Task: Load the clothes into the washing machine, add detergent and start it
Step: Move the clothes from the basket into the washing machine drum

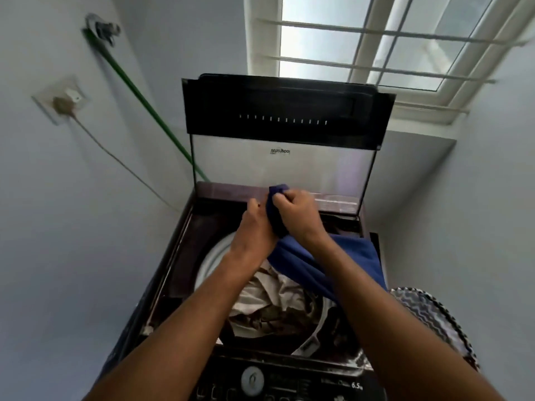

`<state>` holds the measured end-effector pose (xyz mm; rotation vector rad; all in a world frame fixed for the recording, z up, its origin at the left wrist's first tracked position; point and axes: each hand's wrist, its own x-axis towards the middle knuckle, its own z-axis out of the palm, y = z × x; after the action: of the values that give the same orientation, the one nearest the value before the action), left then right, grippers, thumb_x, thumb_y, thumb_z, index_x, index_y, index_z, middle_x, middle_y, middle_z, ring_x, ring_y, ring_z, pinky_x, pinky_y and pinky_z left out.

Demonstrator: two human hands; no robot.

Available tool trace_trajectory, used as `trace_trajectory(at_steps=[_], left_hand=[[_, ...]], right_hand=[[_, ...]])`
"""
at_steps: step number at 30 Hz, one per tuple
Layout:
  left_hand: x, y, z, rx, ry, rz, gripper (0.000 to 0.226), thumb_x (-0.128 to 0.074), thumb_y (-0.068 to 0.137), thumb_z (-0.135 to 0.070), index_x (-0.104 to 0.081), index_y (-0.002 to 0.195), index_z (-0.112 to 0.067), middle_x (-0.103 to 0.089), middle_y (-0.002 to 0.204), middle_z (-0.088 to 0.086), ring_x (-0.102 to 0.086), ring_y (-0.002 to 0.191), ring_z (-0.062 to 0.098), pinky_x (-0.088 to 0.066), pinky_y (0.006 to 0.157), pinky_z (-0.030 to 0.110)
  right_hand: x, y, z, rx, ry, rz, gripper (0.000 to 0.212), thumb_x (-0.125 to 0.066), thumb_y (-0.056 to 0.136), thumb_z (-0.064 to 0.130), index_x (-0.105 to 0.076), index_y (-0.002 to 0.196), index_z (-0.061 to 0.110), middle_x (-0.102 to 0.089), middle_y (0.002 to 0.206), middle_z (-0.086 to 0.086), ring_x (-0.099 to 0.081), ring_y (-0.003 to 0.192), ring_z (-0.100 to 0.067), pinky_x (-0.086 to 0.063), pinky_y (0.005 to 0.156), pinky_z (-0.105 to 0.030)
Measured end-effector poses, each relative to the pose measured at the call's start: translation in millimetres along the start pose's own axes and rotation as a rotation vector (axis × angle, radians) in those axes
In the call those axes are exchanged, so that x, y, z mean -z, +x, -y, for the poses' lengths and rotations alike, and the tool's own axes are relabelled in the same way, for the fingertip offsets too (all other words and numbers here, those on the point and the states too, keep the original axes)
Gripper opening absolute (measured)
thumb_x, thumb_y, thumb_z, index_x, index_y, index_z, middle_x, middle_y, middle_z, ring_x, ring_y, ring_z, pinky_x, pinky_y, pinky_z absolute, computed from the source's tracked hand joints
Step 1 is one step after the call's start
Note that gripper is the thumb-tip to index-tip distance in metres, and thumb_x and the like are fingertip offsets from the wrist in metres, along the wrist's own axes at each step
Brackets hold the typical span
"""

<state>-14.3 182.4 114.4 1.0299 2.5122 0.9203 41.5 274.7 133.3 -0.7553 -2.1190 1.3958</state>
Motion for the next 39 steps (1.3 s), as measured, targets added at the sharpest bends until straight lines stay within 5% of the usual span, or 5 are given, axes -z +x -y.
trace_trajectory(at_steps=[9, 13, 18, 23, 39], left_hand=[[-48, -16, 60, 0.224, 0.268, 0.325, 0.094, -0.059, 0.087, -0.008, 0.003, 0.157, -0.015, -0.026, 0.151, 0.020, -0.041, 0.132, 0.040, -0.041, 0.106, 0.046], [-85, -31, 35, 0.053, 0.164, 0.415, 0.093, -0.067, 0.080, -0.013, -0.014, 0.156, -0.020, -0.031, 0.149, 0.012, -0.035, 0.138, 0.034, -0.036, 0.112, 0.044], [-142, -54, -28, -0.287, 0.024, 0.482, 0.091, -0.070, 0.076, -0.011, -0.026, 0.154, -0.025, -0.027, 0.154, 0.000, -0.032, 0.142, 0.023, -0.033, 0.115, 0.033], [-174, -50, -64, -0.341, 0.335, 0.722, 0.137, -0.091, 0.064, -0.022, 0.010, 0.155, -0.040, 0.026, 0.162, -0.001, 0.011, 0.151, 0.032, -0.019, 0.117, 0.063], [-193, -20, -78, -0.229, 0.503, 0.925, 0.152, -0.096, 0.054, -0.025, 0.020, 0.148, -0.051, 0.029, 0.160, 0.000, -0.020, 0.145, 0.048, -0.028, 0.116, 0.059]], right_hand=[[-5, -43, -109, -0.352, -0.430, 0.253, 0.028, -0.062, 0.090, 0.017, -0.063, 0.117, 0.007, -0.068, 0.116, -0.012, -0.062, 0.110, -0.029, -0.046, 0.092, -0.034], [35, -58, -126, -0.252, -0.696, 0.110, 0.042, -0.068, 0.081, 0.021, -0.062, 0.123, 0.019, -0.052, 0.133, -0.006, -0.043, 0.130, -0.028, -0.039, 0.105, -0.042], [96, -85, -151, -0.419, -0.861, 0.009, 0.086, -0.075, 0.078, 0.034, -0.029, 0.150, 0.027, -0.011, 0.161, -0.011, -0.010, 0.148, -0.031, -0.022, 0.114, -0.059], [133, -111, -187, -0.746, -0.487, 0.008, 0.126, -0.084, 0.069, 0.042, 0.004, 0.157, 0.027, -0.003, 0.161, -0.021, -0.015, 0.147, -0.044, -0.025, 0.116, -0.055], [110, -104, -170, -0.766, -0.533, -0.166, 0.035, -0.030, 0.104, 0.039, -0.036, 0.123, 0.010, -0.051, 0.127, -0.020, -0.058, 0.112, -0.038, -0.047, 0.087, -0.044]])
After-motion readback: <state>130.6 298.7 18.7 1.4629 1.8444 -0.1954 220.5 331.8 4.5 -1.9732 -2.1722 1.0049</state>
